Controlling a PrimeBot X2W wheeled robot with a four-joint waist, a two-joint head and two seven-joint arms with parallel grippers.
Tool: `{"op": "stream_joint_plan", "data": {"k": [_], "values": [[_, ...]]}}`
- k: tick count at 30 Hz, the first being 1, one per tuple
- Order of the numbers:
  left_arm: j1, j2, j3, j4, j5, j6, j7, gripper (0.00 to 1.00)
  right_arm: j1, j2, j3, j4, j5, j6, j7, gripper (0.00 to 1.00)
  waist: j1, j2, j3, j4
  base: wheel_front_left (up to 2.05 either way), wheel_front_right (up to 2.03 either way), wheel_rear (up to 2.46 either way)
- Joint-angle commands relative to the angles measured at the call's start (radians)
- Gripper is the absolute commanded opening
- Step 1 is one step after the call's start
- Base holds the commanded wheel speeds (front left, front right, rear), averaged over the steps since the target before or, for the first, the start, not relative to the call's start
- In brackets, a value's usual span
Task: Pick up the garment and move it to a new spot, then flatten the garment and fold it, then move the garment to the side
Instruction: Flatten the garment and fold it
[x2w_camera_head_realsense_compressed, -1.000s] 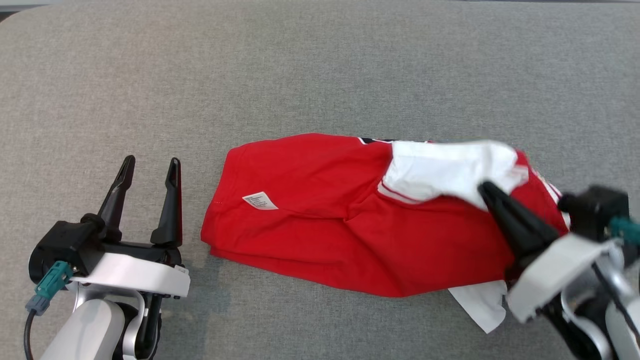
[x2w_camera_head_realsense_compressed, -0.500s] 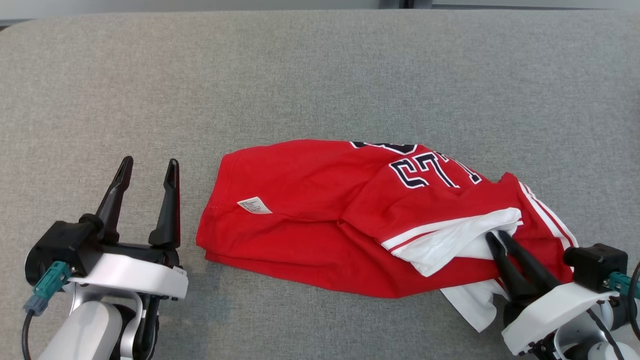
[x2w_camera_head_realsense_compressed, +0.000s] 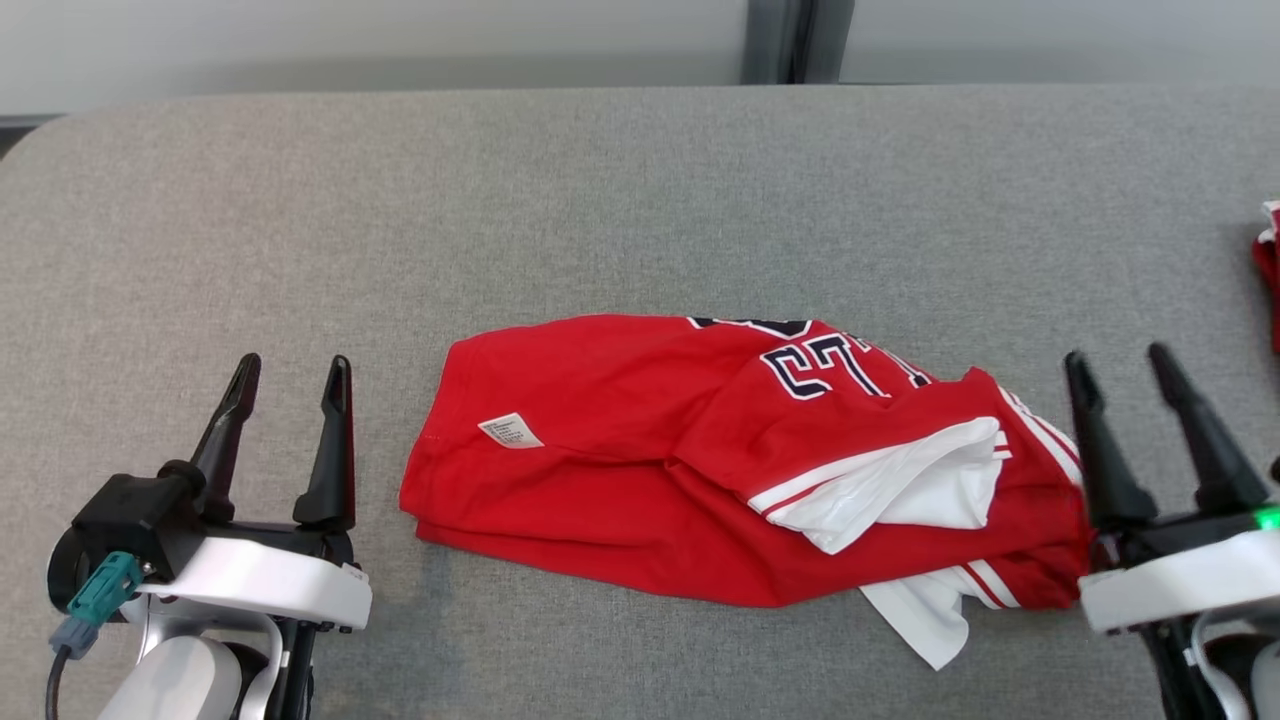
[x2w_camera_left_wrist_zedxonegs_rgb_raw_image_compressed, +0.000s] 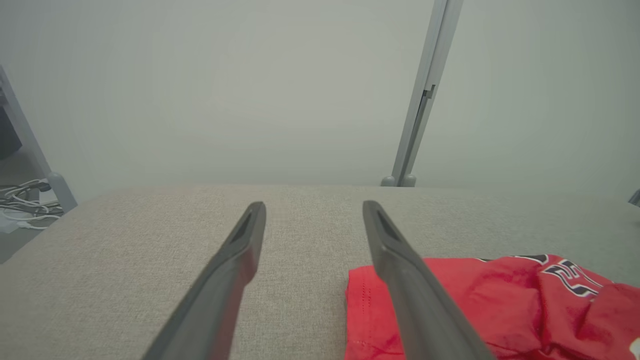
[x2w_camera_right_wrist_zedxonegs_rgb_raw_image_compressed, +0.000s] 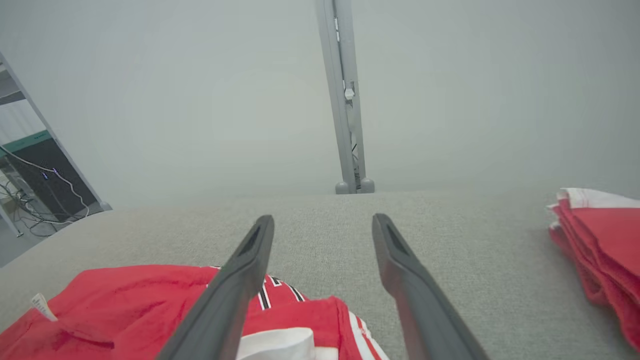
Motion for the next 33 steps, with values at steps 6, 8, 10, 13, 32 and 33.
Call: {"op": "stream_joint_plan", "data": {"k": [6, 8, 10, 13, 32, 33], "values": [[0.031, 0.011, 0.003, -0.022, -0.006, 0.019, 0.009, 1.00, -0.038, 0.026, -0.061, -0.017, -0.060, 0.000, -0.019, 1.00, 0.0000, 0.0000, -0.048, -0.002, 0.00, 0.00, 0.00], [0.037, 0.012, 0.001, -0.023, -0.006, 0.020, 0.010, 1.00, -0.035, 0.026, -0.064, -0.013, -0.068, 0.000, -0.013, 1.00, 0.0000, 0.0000, -0.052, -0.001, 0.00, 0.00, 0.00], [0.046, 0.010, -0.004, -0.031, -0.007, 0.025, 0.011, 1.00, -0.015, 0.031, -0.074, -0.003, -0.077, 0.000, 0.001, 1.00, 0.0000, 0.0000, -0.057, 0.004, 0.00, 0.00, 0.00], [0.055, 0.008, -0.008, -0.032, -0.009, 0.025, 0.012, 1.00, -0.011, 0.034, -0.076, 0.002, -0.079, 0.000, -0.001, 1.00, 0.0000, 0.0000, -0.058, 0.006, 0.00, 0.00, 0.00], [-0.076, 0.032, -0.062, 0.010, -0.046, -0.067, 0.128, 1.00, -0.039, 0.046, -0.072, -0.012, -0.080, 0.000, 0.019, 1.00, 0.0000, 0.0000, 0.005, -0.006, 0.00, 0.00, 0.00], [-0.089, 0.033, -0.072, 0.028, -0.053, -0.079, 0.152, 1.00, -0.044, 0.047, -0.070, -0.011, -0.080, 0.000, 0.019, 1.00, 0.0000, 0.0000, 0.012, -0.011, 0.00, 0.00, 0.00]]}}
